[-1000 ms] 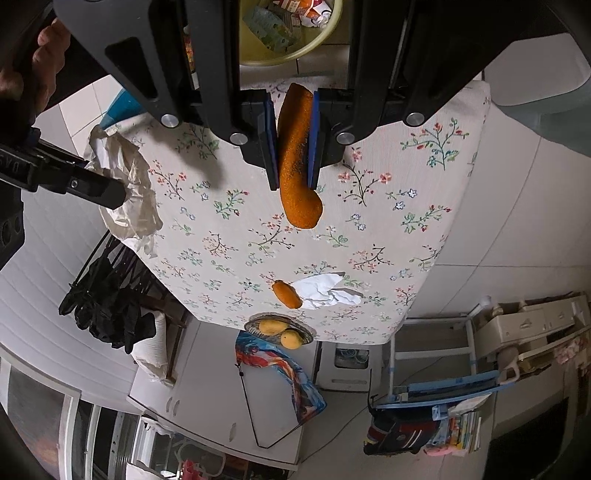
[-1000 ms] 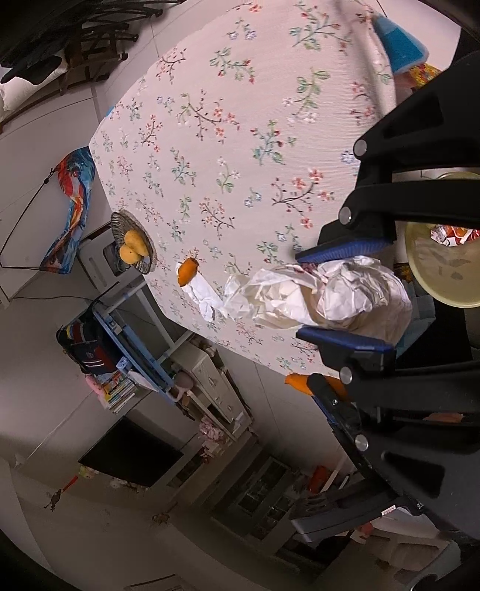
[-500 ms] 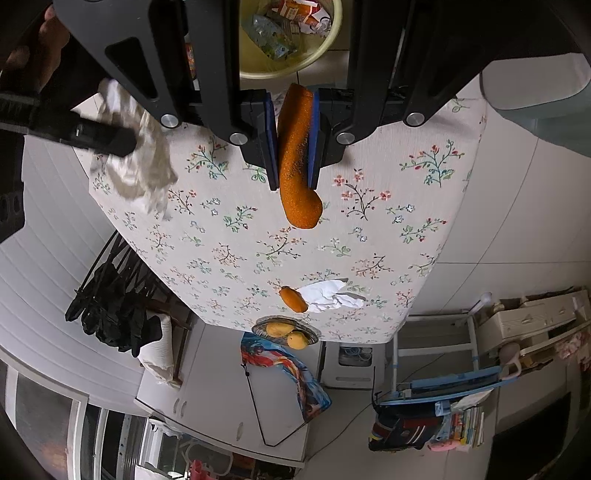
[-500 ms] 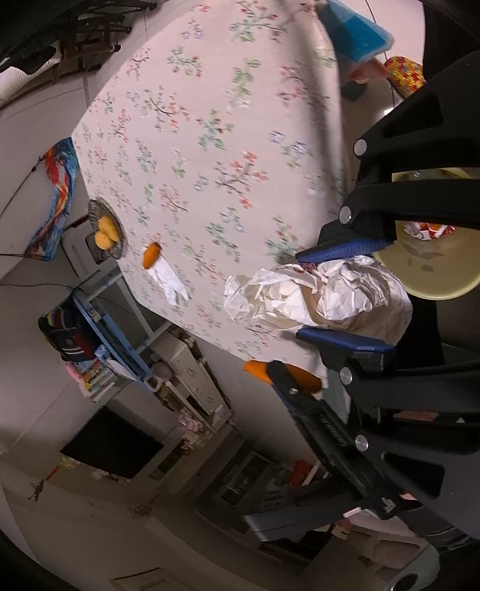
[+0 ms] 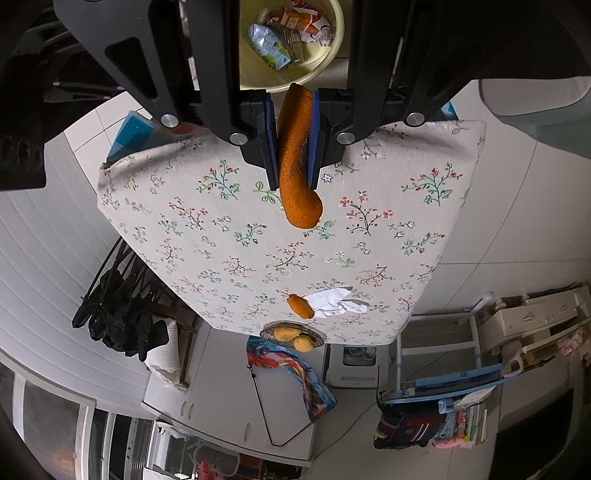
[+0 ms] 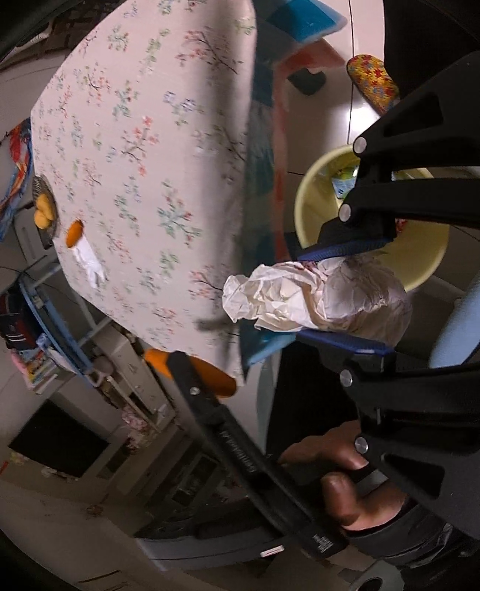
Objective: Collect trash
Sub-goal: 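Carry the white paper and orange scrap with both tools to the basin, then open both tools to drop the paper and orange scrap into the basin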
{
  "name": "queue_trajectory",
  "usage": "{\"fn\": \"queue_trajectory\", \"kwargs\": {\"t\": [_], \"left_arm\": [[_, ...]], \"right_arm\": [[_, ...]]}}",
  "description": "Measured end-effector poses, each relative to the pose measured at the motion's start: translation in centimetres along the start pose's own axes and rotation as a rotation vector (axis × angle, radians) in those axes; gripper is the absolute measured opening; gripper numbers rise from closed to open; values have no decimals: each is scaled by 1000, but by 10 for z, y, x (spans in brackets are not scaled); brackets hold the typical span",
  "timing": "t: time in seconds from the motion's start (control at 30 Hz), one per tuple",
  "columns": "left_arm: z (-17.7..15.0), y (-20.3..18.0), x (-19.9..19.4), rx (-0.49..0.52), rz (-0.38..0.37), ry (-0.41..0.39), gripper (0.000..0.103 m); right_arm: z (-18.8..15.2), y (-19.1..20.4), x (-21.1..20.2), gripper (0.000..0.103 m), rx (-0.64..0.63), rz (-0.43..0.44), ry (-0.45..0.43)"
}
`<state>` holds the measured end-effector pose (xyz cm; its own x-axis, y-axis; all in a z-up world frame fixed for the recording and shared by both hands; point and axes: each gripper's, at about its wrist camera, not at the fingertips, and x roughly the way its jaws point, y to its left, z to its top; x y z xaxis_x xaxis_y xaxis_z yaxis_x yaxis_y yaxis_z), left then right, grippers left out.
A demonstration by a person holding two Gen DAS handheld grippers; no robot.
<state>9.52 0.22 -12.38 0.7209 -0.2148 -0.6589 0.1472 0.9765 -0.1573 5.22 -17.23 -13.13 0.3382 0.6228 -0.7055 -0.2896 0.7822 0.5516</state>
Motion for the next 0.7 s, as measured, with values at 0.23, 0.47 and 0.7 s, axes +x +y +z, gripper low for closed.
{"fn": "queue_trajectory", "kwargs": {"t": [0.23, 0.47, 0.7], "left_arm": [[-4, -4, -6, 10, -6, 1, 15], [-11, -7, -11, 22, -14, 1, 15], [-13, -9, -10, 32, -22, 10, 15]], "right_arm": [[-13, 2, 5, 39, -12, -13, 41], [-22, 5, 15, 40, -26, -38, 84], [-30, 1, 29, 48, -23, -102, 150]]}}
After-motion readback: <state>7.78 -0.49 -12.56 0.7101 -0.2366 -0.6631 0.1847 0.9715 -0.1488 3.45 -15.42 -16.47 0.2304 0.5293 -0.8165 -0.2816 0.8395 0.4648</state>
